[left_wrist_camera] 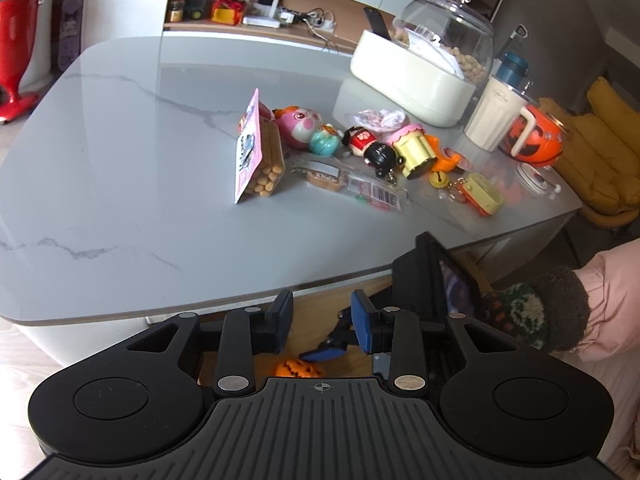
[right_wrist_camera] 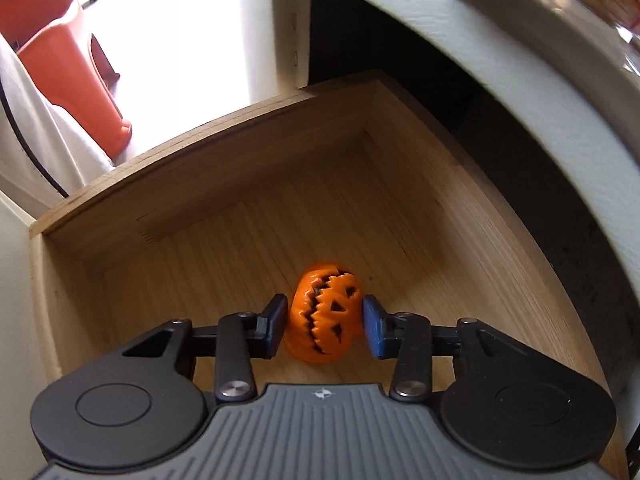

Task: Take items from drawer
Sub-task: 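Lower the right tool into the drawer and grasp the orange pumpkin toy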

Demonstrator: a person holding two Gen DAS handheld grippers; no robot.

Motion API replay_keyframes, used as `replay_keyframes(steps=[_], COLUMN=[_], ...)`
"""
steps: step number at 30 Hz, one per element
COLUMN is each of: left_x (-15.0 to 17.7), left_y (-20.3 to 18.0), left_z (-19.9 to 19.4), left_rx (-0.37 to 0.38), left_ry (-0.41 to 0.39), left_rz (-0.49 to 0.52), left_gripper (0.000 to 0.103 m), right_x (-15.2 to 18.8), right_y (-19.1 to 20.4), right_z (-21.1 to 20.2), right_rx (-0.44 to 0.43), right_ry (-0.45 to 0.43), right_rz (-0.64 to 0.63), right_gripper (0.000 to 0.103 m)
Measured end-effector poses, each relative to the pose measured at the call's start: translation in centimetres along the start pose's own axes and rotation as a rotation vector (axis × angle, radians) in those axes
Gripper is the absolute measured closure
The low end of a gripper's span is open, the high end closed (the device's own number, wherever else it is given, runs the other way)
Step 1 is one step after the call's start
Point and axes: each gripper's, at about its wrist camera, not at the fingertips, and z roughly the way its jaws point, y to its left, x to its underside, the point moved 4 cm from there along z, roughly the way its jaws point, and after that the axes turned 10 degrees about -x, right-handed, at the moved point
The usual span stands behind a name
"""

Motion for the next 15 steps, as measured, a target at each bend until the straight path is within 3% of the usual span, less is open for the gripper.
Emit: replay_keyframes(steps=[4,8,11,15], left_x=[0.3,0.8,1.4,2.3], left_y=[-0.7,-2.1,-2.9,-3.8], left_z=[0.7,1.9,2.8,3.9], left_rx=[-0.021,-0.117,-0.181,-0.210], left_ry=[0.032,0.085,0.103,0.126], left_rz=[0.018,0.081,0.122,0.158], left_gripper=[0.068,0.068,0.068,0.068], right_x=[1.9,4.3,4.9,3.7], right_y=[0.0,0.3,0.9,0.6], right_z=[-3.8,-9.9,-15.5,-22.7], right_rx=[0.026,0.071,0.111,0.165], right_ry=[0.011,-0.022,-0.106,-0.293], right_rz=[0.005,0.021,0.034,0.074], right_gripper=[0.063,0.063,0.063,0.063])
